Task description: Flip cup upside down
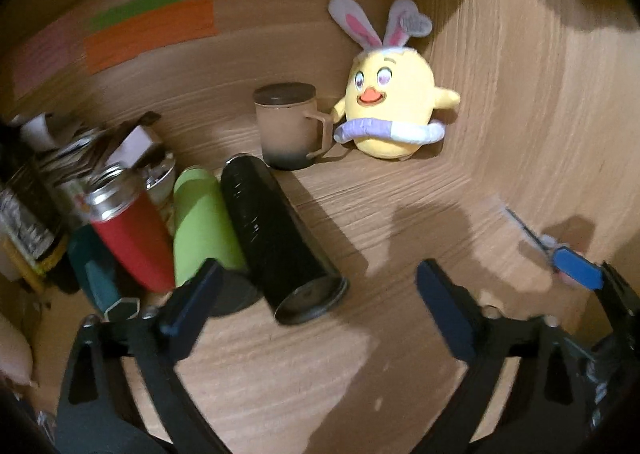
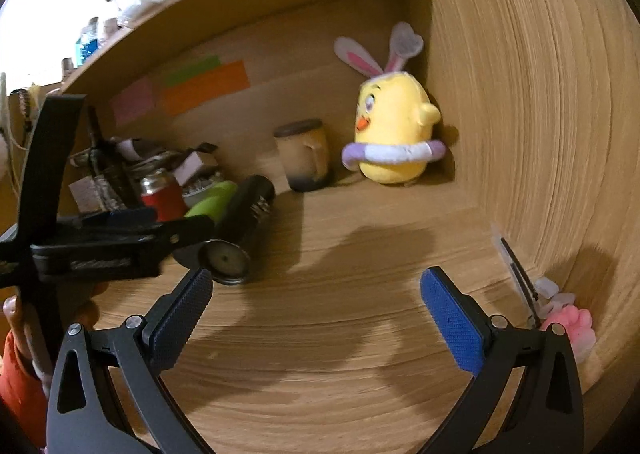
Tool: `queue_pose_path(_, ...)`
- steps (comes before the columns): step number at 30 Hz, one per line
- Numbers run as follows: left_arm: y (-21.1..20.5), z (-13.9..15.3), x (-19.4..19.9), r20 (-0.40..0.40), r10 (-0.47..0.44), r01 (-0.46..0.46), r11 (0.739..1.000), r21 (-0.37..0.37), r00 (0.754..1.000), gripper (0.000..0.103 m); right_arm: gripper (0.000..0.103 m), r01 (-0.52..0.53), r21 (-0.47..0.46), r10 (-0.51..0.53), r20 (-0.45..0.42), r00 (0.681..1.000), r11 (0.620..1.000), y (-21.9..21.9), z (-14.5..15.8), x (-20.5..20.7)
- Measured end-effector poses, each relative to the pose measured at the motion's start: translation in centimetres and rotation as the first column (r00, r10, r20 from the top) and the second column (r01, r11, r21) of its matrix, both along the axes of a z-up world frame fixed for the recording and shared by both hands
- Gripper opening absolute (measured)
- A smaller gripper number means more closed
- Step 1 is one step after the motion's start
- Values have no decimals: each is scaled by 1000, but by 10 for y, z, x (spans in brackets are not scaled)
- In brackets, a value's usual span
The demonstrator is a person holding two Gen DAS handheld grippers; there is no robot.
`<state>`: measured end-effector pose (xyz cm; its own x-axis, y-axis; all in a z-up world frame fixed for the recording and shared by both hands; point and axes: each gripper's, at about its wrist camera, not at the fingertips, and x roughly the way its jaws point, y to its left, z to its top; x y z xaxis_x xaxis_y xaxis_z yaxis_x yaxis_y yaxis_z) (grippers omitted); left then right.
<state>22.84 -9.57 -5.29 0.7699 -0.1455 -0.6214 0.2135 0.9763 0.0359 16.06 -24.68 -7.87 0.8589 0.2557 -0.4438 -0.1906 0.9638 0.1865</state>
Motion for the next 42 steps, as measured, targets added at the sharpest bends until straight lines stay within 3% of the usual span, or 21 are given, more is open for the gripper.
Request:
queue_pose_path(4,-10,-12,23,-20,32,-31,998,52,999,83,103,-2,13,2,-26,1000,1000,-6,-10,10)
queue_pose_path(10,-10,-31,45,-84,73,-67,995,70,994,65,103,-10,32,12,-46,999,999,-6,-17,18)
queue_pose_path(18,-9,-36,39,-68,95,-88,991,96,993,60,103,-24,25,25,-40,999,999,0,-15,16)
queue_pose_path(24,-9,-36,11,-61,50,-43,994,103,997,58,103,-17,20,18,-19,1000,1000,1,-6,6)
queue_pose_path(42,29,-33,-109,-69,-46,45,999,-10,997,55,103,-59,-23,60,49,997,998,35,16,-51)
